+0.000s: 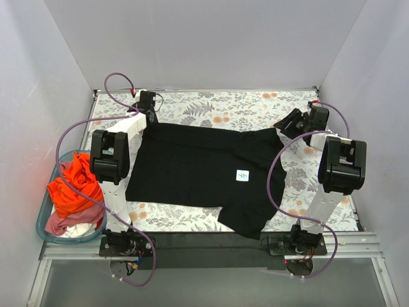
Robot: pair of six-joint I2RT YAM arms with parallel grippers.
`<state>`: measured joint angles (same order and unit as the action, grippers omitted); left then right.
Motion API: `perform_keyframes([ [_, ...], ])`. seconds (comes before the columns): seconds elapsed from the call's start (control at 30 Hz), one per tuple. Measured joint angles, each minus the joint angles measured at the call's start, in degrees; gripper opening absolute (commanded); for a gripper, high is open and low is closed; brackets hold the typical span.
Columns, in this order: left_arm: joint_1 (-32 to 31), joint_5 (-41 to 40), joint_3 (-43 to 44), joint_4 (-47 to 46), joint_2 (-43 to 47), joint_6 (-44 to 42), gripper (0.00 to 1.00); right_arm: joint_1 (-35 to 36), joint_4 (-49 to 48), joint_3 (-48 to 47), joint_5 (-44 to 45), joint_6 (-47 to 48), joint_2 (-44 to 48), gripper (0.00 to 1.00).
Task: Fold and stack the t-shirts
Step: Fold the tshirt
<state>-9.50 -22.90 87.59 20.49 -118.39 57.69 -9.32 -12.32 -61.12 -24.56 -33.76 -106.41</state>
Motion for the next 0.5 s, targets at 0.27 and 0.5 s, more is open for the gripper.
perform_keyframes([
  [0.27,0.66,2.69,2.54,0.04,-5.73,0.68,0.33,0.0,-0.83,-4.0,-2.12,-2.36,-6.14,0.54],
  [0.5,0.66,2.8,3.43,0.0,-6.78,0.96,0.33,0.0,-1.2,-5.14,-3.72,-3.72,-9.38,0.42],
])
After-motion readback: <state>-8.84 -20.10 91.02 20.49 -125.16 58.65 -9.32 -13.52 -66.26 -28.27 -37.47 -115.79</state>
